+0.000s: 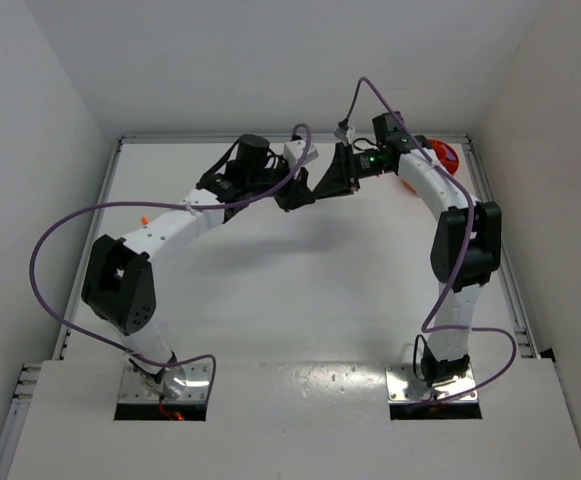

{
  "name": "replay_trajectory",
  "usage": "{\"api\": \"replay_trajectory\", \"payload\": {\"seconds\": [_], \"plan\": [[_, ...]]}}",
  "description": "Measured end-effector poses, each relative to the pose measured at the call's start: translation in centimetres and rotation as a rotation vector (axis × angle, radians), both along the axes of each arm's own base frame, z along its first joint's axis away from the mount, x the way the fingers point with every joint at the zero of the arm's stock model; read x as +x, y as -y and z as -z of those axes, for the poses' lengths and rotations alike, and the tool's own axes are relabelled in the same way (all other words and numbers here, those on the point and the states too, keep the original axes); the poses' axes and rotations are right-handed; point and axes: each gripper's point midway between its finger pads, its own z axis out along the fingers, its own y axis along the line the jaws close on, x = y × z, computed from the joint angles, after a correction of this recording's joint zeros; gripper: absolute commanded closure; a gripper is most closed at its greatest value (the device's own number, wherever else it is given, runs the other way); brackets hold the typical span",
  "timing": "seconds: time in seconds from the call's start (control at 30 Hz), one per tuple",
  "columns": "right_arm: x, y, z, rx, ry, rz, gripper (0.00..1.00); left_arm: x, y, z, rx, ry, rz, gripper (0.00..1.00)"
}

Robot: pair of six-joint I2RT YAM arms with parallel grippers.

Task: Sort the legos into containers by color

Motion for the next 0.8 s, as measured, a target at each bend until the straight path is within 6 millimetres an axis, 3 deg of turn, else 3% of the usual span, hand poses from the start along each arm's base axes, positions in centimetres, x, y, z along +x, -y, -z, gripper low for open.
{"api": "replay_trajectory", "payload": {"seconds": [0.17,0.8], "plan": [[0.3,0.0,-0.4,0.023,-0.006,0.005,0.58,0.3,0.0,-0.4,-0.002,0.021,-0.002,0.92],[-0.3,0.3,0.7,-0.007,-0.008,-0.004,0.61,-0.3,0.1,0.2,0.015,-0.002,0.005,0.92]]}}
